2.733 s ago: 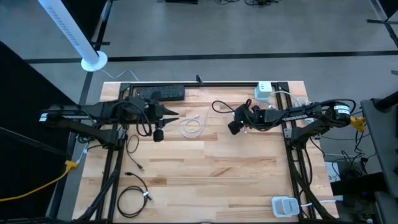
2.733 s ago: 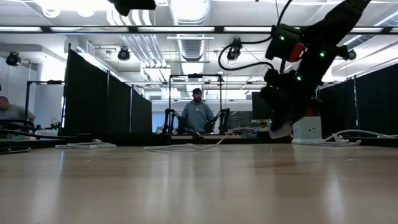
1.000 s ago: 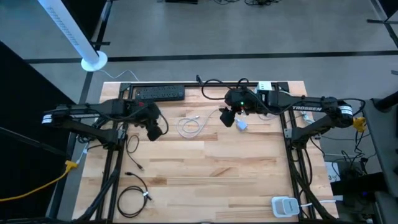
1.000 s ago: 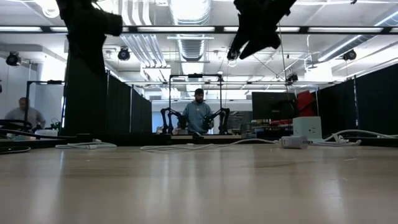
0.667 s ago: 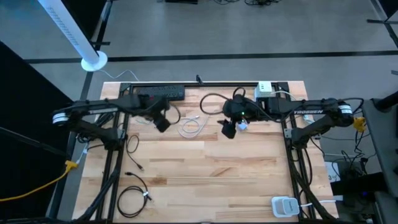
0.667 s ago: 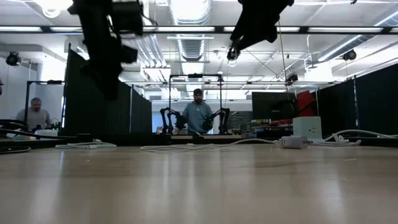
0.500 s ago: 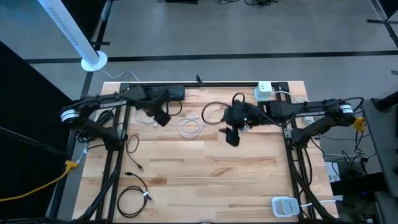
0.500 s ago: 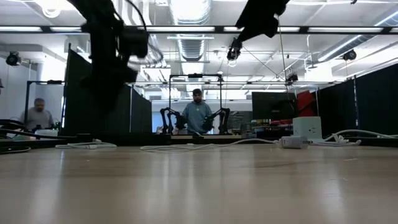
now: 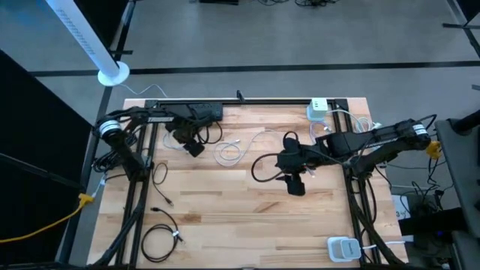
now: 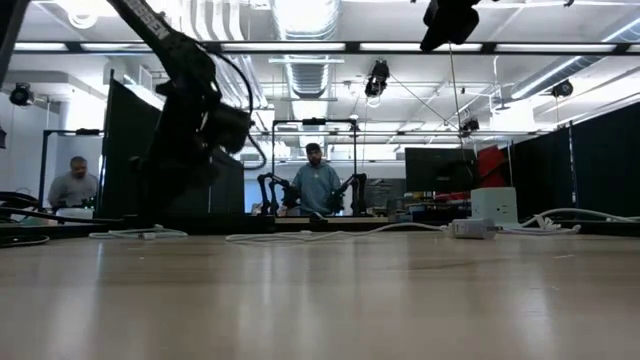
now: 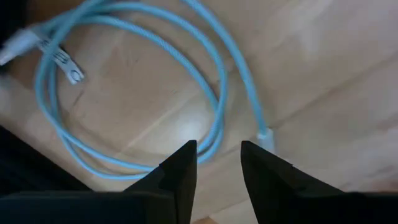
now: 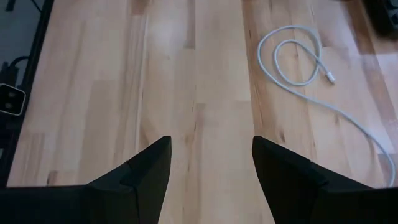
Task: Insert USB
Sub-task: Insert the light blue charger cable into the black outlet extension
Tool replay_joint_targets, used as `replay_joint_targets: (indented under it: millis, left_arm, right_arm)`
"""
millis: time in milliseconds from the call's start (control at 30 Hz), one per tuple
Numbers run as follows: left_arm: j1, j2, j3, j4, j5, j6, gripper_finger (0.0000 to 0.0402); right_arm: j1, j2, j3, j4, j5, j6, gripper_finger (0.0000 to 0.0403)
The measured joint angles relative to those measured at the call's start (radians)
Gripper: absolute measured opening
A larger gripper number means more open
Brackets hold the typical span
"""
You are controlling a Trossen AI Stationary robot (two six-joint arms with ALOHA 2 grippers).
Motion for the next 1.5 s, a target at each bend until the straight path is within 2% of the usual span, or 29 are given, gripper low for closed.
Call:
replay_joint_targets:
  millis: [233, 300, 400, 533, 700, 900, 1133, 1267, 1333, 1400, 1500]
  left_arm:
    - [0.012, 0.072, 0.001, 0.019, 0.011, 0.028, 0.0106]
    - [0.013, 0.086, 0.004, 0.016, 0.036, 0.045, 0.0086]
    - [0.012, 0.090, 0.000, 0.021, 0.059, 0.060, 0.0022]
    - [0.004, 0.050, -0.005, 0.042, 0.062, 0.065, 0.0003]
    - [-0.048, -0.103, 0.002, 0.093, 0.137, 0.056, 0.0001]
    - [-0.147, -0.347, 0.001, 0.374, 0.296, -0.057, 0.0000]
    - [-0.225, -0.584, 0.002, 0.636, 0.326, -0.186, 0.0000]
    - [-0.243, -0.650, 0.002, 0.704, 0.321, -0.216, 0.0000]
    - [-0.253, -0.663, 0.002, 0.752, 0.327, -0.224, 0.0000]
    - [-0.263, -0.669, 0.002, 0.797, 0.357, -0.224, 0.0000]
    - [-0.282, -0.664, 0.002, 0.878, 0.419, -0.224, 0.0000]
  right_arm:
    - [0.004, -0.006, 0.000, -0.019, 0.004, 0.008, 0.0206]
    - [0.004, -0.010, 0.000, -0.018, 0.038, 0.000, 0.0205]
    - [0.004, -0.017, 0.000, -0.018, 0.111, -0.037, 0.0204]
    - [-0.006, -0.034, 0.000, -0.009, 0.187, -0.088, 0.0204]
    - [-0.039, -0.050, 0.000, 0.018, 0.212, -0.155, 0.0204]
    - [-0.096, -0.039, -0.001, 0.168, 0.212, -0.277, 0.0203]
    - [-0.187, 0.001, -0.011, 0.284, 0.212, -0.446, 0.0201]
    - [-0.255, 0.043, -0.013, 0.377, 0.209, -0.486, 0.0200]
    - [-0.286, 0.071, -0.013, 0.446, 0.170, -0.485, 0.0201]
    - [-0.310, 0.102, -0.013, 0.525, 0.113, -0.480, 0.0201]
    - [-0.333, 0.143, -0.015, 0.639, 0.086, -0.480, 0.0200]
